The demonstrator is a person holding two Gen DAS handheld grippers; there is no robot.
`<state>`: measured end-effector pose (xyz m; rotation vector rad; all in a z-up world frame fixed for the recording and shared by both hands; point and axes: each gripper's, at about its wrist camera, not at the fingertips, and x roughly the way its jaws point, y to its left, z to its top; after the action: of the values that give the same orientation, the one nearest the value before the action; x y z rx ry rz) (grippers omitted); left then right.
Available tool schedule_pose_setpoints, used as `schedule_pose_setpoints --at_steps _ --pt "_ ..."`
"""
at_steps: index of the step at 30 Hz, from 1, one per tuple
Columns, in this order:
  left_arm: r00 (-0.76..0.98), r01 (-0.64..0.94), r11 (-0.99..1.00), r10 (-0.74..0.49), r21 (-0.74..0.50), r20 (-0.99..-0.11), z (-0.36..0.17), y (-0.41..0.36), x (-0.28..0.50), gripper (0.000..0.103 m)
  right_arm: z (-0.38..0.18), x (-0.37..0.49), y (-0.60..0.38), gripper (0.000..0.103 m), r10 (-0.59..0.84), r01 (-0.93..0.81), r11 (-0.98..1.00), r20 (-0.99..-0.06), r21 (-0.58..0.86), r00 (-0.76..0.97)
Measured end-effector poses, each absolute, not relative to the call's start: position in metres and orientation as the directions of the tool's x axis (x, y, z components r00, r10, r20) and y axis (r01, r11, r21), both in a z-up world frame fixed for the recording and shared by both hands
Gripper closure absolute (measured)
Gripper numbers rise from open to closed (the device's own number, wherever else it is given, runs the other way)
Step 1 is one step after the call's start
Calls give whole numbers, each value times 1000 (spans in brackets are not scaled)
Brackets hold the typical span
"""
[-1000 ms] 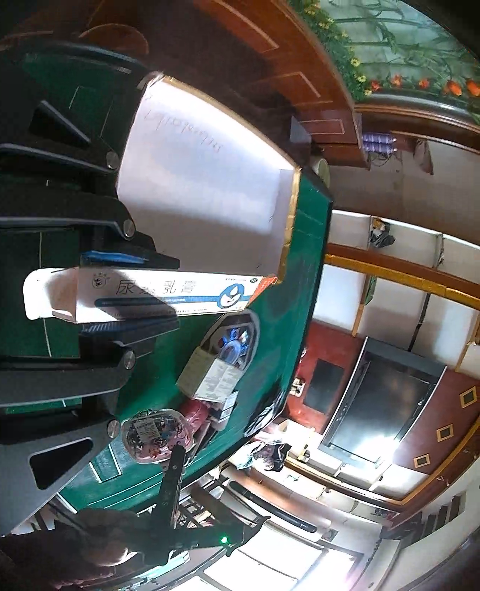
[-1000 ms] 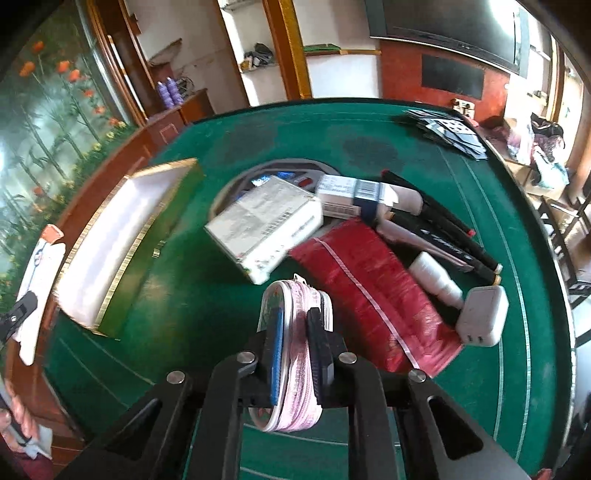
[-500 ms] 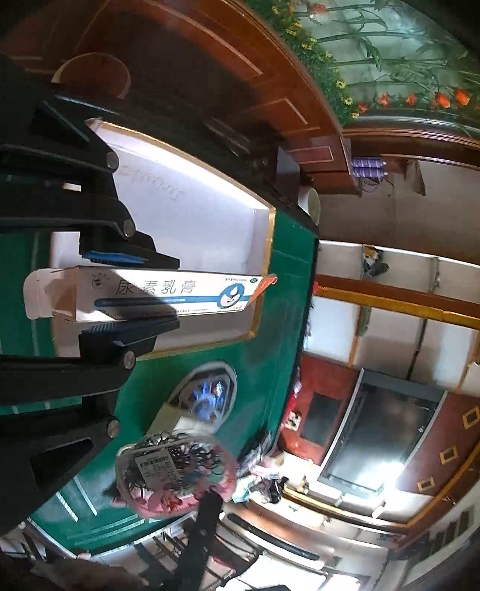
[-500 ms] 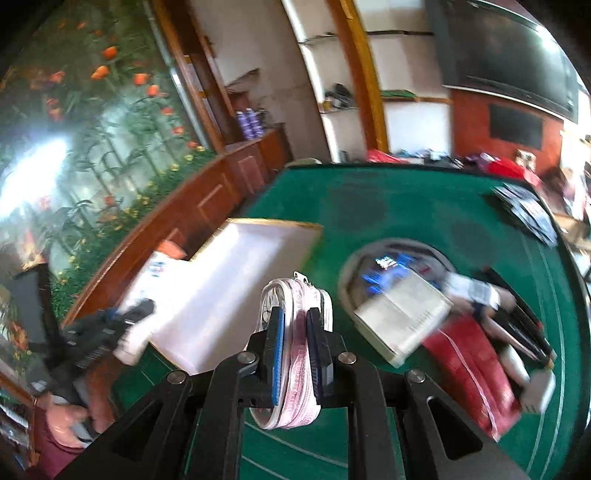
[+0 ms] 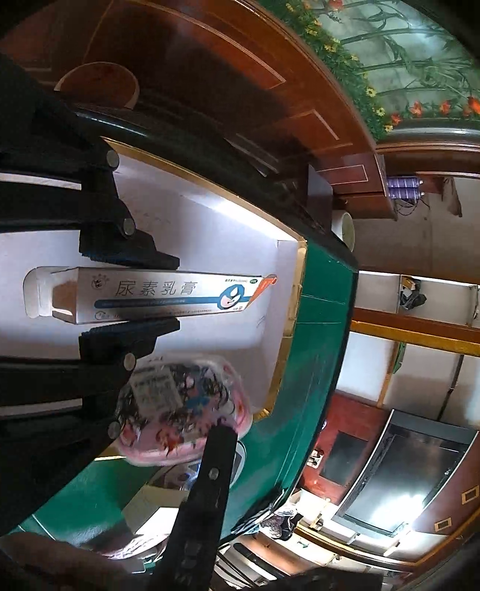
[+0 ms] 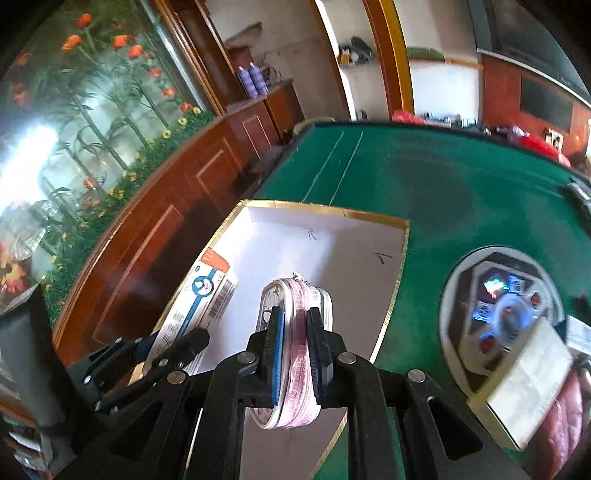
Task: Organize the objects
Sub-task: 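Carry both items into the white tray and open both tools to release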
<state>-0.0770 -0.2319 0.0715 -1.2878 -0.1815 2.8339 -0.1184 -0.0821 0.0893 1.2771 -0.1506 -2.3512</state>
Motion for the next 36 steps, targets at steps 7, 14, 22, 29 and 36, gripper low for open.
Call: schedule_pose_setpoints --at_steps 7,14,22,29,36 --pt "-673 35 -984 107 -176 -732 68 -237 -88 36 74 -141 -88 82 -436 330 -892 -781 309 -448" --pt "-693 17 -969 167 -247 -702 74 -228 -82 26 88 -124 -51 44 -417 281 -908 -737 311 -532" --pt "-658 11 -983 133 -186 -741 59 -190 -91 26 98 -77 20 43 -405 226 -914 -705 338 -582" --pt "-593 -21 -998 63 -63 -803 39 -158 -77 25 92 -28 103 38 -371 109 -915 -705 387 -605" --pt "-582 -159 -987 126 -40 -804 52 -137 -25 20 77 19 192 36 -348 -14 -891 -701 454 -622"
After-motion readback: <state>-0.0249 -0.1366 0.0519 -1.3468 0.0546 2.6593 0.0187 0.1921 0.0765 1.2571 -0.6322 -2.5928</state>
